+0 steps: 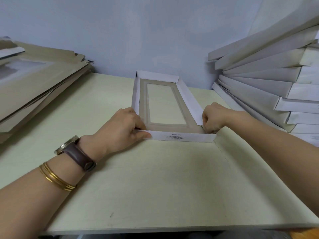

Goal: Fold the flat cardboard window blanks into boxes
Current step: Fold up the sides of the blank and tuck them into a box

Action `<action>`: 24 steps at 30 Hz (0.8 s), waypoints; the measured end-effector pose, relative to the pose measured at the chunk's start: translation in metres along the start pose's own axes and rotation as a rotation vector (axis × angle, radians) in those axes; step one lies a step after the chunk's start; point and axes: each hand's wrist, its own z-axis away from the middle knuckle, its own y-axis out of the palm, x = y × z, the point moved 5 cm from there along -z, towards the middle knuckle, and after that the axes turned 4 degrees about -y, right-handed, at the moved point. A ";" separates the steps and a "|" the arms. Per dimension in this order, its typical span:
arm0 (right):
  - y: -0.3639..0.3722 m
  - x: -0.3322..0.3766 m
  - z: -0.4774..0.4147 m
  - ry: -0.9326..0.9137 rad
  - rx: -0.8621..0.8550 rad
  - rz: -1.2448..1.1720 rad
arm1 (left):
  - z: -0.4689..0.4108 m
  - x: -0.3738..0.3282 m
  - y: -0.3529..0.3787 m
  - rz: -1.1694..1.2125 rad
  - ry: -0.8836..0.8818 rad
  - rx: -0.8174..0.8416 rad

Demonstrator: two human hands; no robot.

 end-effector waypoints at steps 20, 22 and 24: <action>0.003 0.002 0.008 0.060 0.117 -0.163 | 0.000 0.003 0.001 -0.011 -0.017 0.012; 0.002 0.002 0.009 0.060 0.152 -0.186 | 0.000 0.004 0.001 -0.014 -0.020 0.012; 0.001 0.002 0.008 0.058 0.168 -0.183 | 0.000 0.004 0.001 -0.014 -0.020 0.009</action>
